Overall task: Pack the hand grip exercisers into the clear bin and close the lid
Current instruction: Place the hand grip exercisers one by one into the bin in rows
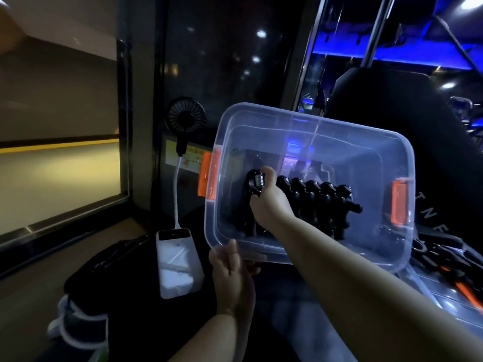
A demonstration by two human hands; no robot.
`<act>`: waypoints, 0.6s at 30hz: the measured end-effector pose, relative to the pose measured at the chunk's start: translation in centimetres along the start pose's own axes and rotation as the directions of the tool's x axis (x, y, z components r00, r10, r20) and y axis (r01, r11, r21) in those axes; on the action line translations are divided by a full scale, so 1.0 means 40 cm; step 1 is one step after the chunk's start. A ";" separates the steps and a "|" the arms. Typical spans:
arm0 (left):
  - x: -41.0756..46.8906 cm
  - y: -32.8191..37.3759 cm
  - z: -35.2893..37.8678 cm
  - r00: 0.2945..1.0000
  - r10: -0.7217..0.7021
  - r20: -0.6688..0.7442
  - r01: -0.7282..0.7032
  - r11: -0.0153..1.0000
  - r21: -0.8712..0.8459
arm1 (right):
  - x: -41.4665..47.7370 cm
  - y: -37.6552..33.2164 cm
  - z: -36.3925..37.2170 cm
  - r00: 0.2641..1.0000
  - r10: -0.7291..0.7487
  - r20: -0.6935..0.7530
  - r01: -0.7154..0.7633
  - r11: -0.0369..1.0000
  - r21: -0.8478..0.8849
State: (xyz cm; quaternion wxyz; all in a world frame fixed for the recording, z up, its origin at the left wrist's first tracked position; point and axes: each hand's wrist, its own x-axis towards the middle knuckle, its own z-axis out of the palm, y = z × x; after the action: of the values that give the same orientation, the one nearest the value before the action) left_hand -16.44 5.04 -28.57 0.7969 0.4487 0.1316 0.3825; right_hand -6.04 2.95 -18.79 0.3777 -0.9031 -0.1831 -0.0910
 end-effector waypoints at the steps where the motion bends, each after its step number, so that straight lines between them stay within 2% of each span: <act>1: 0.003 -0.004 -0.003 1.000 0.021 0.007 -0.021 1.000 0.005 | 0.009 -0.008 0.010 1.000 0.001 0.009 -0.001 1.000 -0.026; 6: 0.006 -0.023 -0.009 0.996 0.081 0.038 -0.082 0.996 0.020 | 0.046 -0.030 0.045 1.000 -0.023 0.018 0.027 0.975 -0.221; 10: 0.004 -0.027 -0.013 0.997 0.077 0.027 -0.077 0.997 -0.011 | 0.079 -0.031 0.060 0.997 -0.072 -0.001 0.067 0.926 -0.370; 12: 0.003 -0.025 -0.014 0.998 0.062 0.022 -0.061 0.997 -0.043 | 0.094 -0.026 0.054 0.993 -0.119 -0.026 0.090 0.864 -0.495; 15: 0.002 -0.019 -0.012 0.999 0.036 0.021 -0.035 0.998 -0.048 | 0.118 -0.011 0.044 0.972 -0.234 -0.036 0.143 0.703 -0.697; 18: 0.005 -0.016 -0.009 1.000 0.029 -0.004 -0.029 0.999 -0.020 | 0.134 0.008 0.041 0.937 -0.347 -0.047 0.179 0.591 -0.787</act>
State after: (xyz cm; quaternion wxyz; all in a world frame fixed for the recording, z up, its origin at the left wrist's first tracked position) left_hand -16.20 5.21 -29.26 0.7956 0.4417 0.1228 0.3961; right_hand -0.95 5.34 -18.53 -0.0467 -0.9258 -0.2202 -0.3037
